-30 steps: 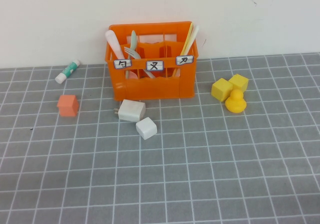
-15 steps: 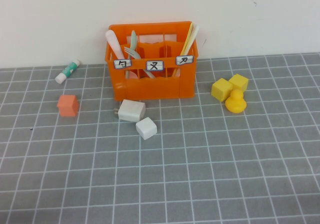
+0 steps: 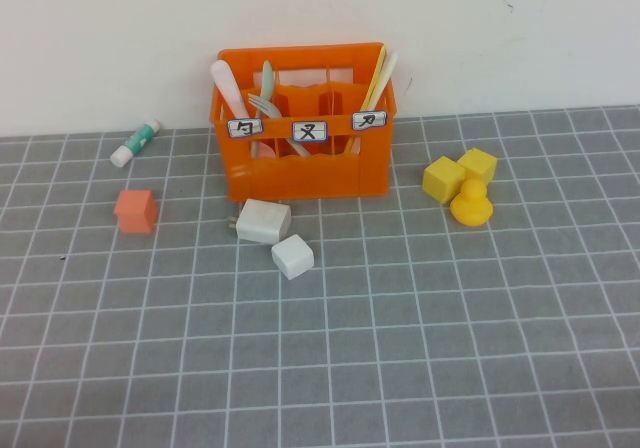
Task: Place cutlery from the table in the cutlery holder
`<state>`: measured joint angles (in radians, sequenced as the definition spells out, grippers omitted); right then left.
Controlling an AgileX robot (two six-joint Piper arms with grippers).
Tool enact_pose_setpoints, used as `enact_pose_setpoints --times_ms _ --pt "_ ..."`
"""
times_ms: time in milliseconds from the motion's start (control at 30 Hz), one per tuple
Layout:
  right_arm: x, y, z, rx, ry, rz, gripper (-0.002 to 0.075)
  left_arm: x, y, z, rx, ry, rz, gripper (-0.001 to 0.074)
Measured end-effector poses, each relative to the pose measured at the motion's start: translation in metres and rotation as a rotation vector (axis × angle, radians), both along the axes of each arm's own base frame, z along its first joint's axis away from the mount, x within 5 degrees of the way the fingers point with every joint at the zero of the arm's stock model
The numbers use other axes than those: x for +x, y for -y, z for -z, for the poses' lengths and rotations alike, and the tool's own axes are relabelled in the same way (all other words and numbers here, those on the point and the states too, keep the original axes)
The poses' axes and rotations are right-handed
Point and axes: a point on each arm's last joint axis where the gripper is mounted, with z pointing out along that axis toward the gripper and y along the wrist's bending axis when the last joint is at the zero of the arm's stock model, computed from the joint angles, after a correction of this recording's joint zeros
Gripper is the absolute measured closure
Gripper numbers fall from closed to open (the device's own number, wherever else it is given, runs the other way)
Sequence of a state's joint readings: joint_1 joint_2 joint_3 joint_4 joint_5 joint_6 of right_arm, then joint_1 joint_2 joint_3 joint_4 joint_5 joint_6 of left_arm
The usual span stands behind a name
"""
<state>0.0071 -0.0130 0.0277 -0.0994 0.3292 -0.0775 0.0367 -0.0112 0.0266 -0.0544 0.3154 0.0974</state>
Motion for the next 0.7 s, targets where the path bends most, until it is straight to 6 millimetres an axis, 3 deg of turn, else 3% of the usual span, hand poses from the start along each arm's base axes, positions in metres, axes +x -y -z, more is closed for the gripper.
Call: enact_pose_setpoints --times_ms 100,400,700 --pt "0.0 0.0 0.0 0.0 0.0 0.0 0.0729 0.0001 0.0021 -0.0001 0.076 0.0 0.033 0.0735" --pt "0.0 0.0 0.0 0.0 0.0 0.0 0.0729 0.0007 0.0059 -0.0004 -0.013 0.004 0.006 0.0735" --pt "0.0 0.0 0.0 0.0 0.0 0.0 0.0729 0.0003 -0.0001 0.0002 -0.121 -0.003 -0.126 0.0735"
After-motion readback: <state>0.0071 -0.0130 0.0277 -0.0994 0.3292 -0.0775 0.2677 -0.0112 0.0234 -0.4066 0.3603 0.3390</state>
